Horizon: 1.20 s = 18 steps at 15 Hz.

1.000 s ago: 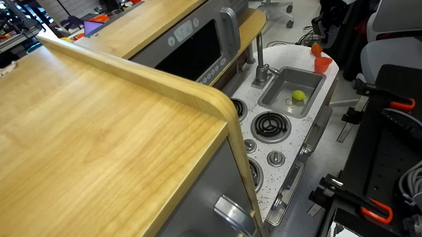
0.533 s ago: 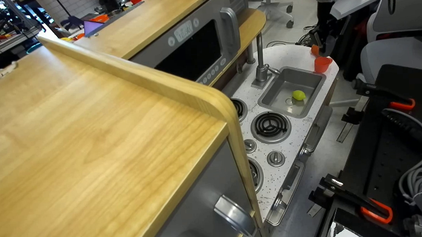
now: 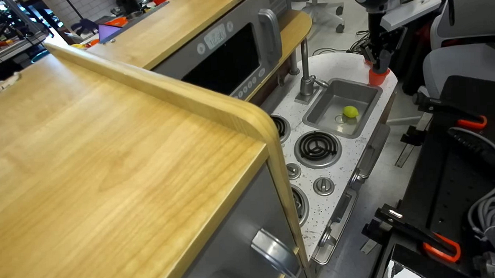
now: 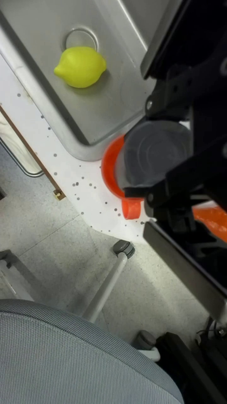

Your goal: Remove the grey block from the stove and put it in the orange cup

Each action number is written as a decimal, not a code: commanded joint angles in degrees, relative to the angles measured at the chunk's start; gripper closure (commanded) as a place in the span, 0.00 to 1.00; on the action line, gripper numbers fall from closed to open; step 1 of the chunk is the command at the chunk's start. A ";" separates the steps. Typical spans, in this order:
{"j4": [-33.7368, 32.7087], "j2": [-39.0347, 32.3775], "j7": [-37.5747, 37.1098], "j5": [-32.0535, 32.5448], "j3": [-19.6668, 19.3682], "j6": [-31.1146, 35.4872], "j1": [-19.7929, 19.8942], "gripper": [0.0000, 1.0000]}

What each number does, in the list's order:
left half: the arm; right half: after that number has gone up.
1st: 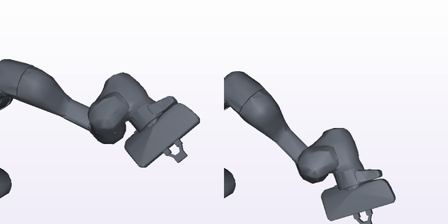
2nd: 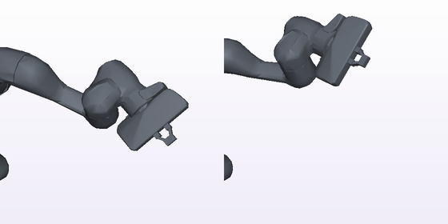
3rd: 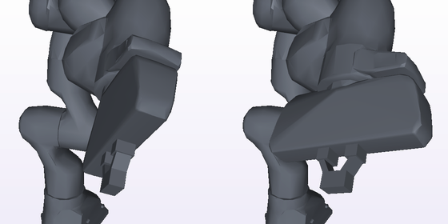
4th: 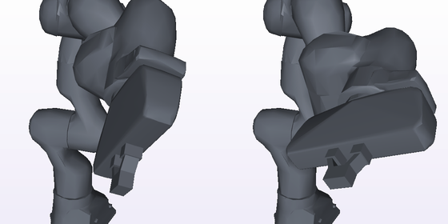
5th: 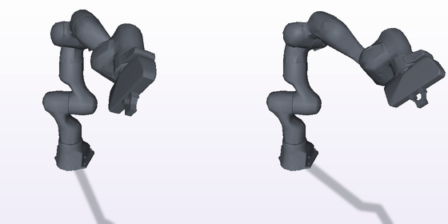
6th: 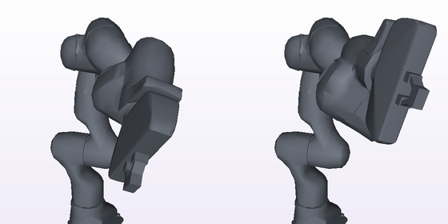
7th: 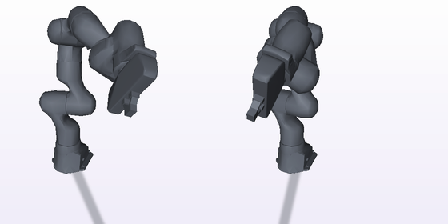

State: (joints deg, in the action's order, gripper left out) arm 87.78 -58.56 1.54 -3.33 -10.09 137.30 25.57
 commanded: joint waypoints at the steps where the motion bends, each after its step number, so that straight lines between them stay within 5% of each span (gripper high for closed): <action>1: -5.33 -3.15 0.04 -1.90 0.63 -3.86 0.73 0.88; 3: -6.42 -3.84 0.20 -2.11 0.88 -4.77 0.71 0.88; 4: -6.81 -4.07 0.07 -2.28 1.04 -5.20 0.68 0.38; 5: -7.22 -4.24 0.19 -2.36 1.17 -5.83 0.73 0.37; 10: -4.08 -0.82 1.21 -2.29 1.39 -4.82 0.57 0.00; 18: 16.67 18.18 7.57 -3.38 3.30 -5.12 -0.29 0.00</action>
State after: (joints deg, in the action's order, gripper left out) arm 93.53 -50.46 4.97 -5.65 -7.96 133.56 25.47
